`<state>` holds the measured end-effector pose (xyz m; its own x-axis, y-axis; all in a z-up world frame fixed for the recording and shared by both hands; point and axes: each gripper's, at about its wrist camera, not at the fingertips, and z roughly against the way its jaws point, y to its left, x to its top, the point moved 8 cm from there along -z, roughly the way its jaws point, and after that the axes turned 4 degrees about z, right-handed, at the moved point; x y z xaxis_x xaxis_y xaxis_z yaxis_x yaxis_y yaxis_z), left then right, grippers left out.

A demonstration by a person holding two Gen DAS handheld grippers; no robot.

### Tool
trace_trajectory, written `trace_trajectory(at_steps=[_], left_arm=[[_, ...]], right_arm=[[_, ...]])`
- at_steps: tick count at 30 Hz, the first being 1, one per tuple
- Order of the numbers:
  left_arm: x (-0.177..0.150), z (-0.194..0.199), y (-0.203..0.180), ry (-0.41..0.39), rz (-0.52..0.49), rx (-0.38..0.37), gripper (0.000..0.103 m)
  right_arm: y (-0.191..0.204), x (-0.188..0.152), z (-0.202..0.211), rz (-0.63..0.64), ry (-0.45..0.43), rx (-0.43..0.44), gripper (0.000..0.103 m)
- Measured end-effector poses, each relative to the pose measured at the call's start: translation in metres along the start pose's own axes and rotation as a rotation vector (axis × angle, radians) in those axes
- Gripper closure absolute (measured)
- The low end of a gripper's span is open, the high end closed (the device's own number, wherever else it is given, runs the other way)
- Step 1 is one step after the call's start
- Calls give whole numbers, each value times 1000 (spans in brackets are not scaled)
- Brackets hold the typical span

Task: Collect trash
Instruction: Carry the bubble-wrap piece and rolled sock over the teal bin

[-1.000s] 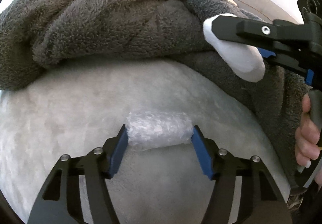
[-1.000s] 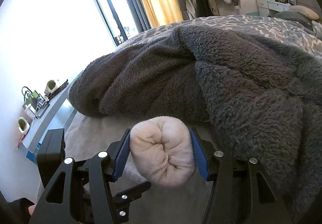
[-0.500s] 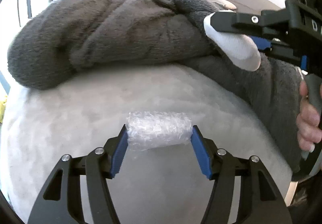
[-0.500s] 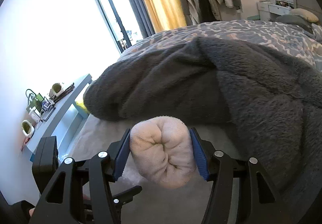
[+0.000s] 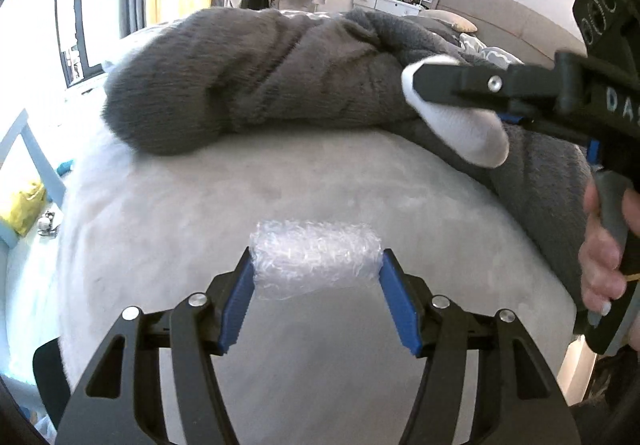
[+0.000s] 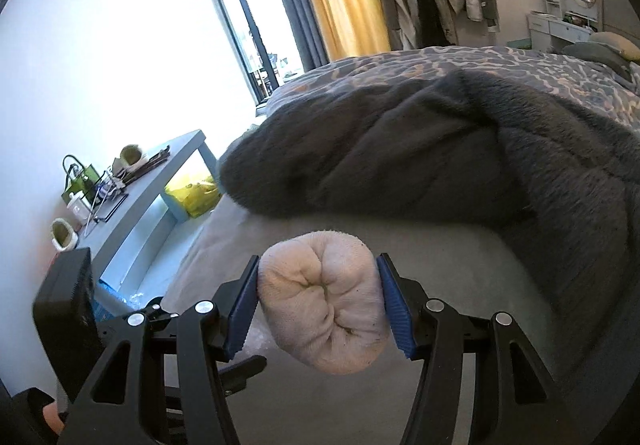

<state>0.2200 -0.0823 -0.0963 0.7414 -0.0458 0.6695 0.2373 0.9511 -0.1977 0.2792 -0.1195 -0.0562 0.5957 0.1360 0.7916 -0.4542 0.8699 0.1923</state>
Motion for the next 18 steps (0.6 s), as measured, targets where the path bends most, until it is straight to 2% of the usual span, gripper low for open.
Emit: trace_trajectory(at_steps=[7,18], left_arm=[[-29,27,37,6,24,37,39],[-50,77,75,-25,50,66,39]], right_arm=[[46,-16,-2,20,14,17,45],[114,-30,-8,63,18,53,45]])
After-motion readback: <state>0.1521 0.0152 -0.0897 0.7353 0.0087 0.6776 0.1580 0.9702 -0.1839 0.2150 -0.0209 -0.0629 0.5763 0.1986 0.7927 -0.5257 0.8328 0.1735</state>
